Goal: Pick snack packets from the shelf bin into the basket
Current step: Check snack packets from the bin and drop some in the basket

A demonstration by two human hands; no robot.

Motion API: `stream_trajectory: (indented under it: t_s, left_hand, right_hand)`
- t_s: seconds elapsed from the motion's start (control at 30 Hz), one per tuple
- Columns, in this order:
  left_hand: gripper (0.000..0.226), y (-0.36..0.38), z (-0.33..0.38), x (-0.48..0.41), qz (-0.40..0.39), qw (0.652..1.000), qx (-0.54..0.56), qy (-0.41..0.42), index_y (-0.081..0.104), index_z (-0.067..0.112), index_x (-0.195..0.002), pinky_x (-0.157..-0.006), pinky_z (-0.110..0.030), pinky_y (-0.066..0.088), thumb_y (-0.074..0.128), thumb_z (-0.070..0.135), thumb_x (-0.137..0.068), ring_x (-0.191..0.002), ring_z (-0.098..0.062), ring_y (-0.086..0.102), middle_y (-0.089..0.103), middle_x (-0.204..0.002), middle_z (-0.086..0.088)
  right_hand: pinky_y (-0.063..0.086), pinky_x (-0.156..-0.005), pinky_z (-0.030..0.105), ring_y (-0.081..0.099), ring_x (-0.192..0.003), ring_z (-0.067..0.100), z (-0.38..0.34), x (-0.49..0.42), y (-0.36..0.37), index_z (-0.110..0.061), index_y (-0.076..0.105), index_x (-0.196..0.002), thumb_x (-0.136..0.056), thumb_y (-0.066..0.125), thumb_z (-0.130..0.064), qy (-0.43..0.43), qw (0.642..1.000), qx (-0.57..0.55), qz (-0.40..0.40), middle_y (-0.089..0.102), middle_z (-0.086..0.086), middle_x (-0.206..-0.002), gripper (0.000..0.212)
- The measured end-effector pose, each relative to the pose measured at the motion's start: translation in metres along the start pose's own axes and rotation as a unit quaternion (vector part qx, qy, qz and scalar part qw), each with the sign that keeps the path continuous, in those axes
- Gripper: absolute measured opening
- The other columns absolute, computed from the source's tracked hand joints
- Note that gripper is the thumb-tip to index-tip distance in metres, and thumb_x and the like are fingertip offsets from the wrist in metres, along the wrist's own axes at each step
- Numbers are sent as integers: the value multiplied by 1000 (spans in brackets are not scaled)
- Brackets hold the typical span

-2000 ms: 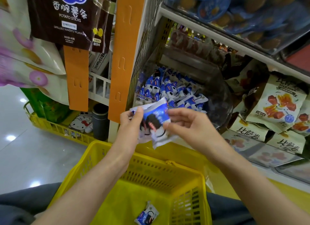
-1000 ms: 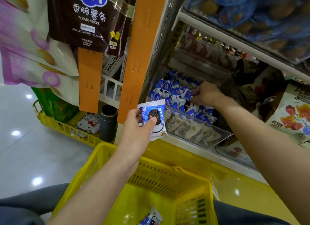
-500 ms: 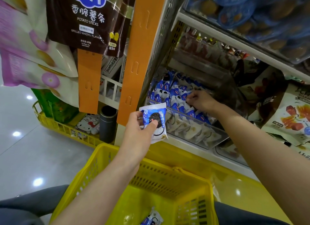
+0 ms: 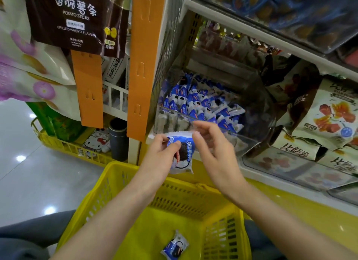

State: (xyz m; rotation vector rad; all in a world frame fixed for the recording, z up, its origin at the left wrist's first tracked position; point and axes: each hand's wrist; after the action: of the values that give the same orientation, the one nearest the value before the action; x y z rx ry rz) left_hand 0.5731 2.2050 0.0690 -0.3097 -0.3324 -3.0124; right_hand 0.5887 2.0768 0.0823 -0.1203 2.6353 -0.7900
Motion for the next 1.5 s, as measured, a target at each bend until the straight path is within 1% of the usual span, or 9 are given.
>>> stream_trajectory:
  t_s: [0.1,0.23,0.53,0.7,0.8,0.97,1.13,1.3,1.5]
  left_hand:
    - [5,3,-8,3,-29,998,-51,4,53,15,-93,-57,-12,45,49,12,-93,-68,-4,60,62,-82,-1]
    - [19,3,-15,4,-51,990,-116,55,52,19,-82,-59,-15,42,49,1,-90,-65,-7,55,62,-78,-5]
    - [23,-3,-28,0,-23,992,-113,50,52,11,-71,-50,-17,42,51,18,-93,-62,-12,54,56,-67,-8]
    - [29,-2,-31,2,-26,996,-89,14,53,16,-63,-43,-12,42,51,16,-93,-51,-3,58,58,-54,5]
    - [28,-1,-31,3,-40,996,-74,-1,53,16,-65,-43,-12,41,51,18,-93,-50,-1,58,58,-53,6]
    - [14,-1,-32,3,-92,991,-90,-28,57,20,-98,-57,-14,48,63,22,-85,-74,-3,67,69,-89,3]
    - [32,-4,-23,2,-63,997,-36,-11,57,18,-102,-60,-22,56,70,4,-77,-71,-10,69,71,-93,-3]
    - [9,-12,-21,-5,27,997,-61,37,67,17,-93,-72,-25,53,64,16,-84,-79,-13,65,72,-86,-2]
    - [18,-12,-21,0,9,955,-233,182,63,26,-73,-62,-6,41,62,13,-85,-67,5,55,64,-72,12]
  right_hand:
    - [55,-68,32,64,-75,12,8,9,4,-22,62,-93,-92,54,-17,110,990,-92,-5,67,-1,-85,10]
    - [52,-54,17,62,-59,2,14,14,3,-11,63,-82,-90,54,-7,212,948,-238,-27,66,4,-73,13]
    - [51,-54,18,61,-60,2,23,25,8,-15,66,-81,-87,61,-10,228,943,-234,-69,66,3,-72,9]
    - [46,-64,17,54,-69,-1,24,30,3,-23,66,-81,-85,65,-23,15,996,74,-51,64,-11,-76,4]
    - [43,-62,20,54,-74,6,26,33,-1,-19,65,-85,-86,60,-29,-125,960,251,-31,63,-9,-79,12]
    - [43,-59,13,55,-67,0,31,29,-2,-24,59,-81,-89,59,-19,62,997,37,9,59,-15,-70,9]
    - [50,-50,15,61,-62,4,35,18,-8,-17,53,-81,-94,50,-11,253,942,-204,83,63,2,-78,14]
    - [55,-60,20,65,-71,10,33,26,-8,-9,48,-103,-92,51,-3,316,913,-255,-33,67,11,-91,13]
    - [39,-102,25,44,-121,7,35,38,3,-17,34,-136,-81,69,-20,179,969,59,-158,47,-6,-130,65]
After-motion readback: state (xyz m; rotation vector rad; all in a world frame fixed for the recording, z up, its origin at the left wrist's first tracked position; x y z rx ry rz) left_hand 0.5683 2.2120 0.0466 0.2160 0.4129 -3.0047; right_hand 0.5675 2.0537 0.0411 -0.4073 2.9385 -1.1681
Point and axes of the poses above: each hand's wrist, its own x-axis away from the middle knuckle, its own y-axis out of the palm, z = x × y
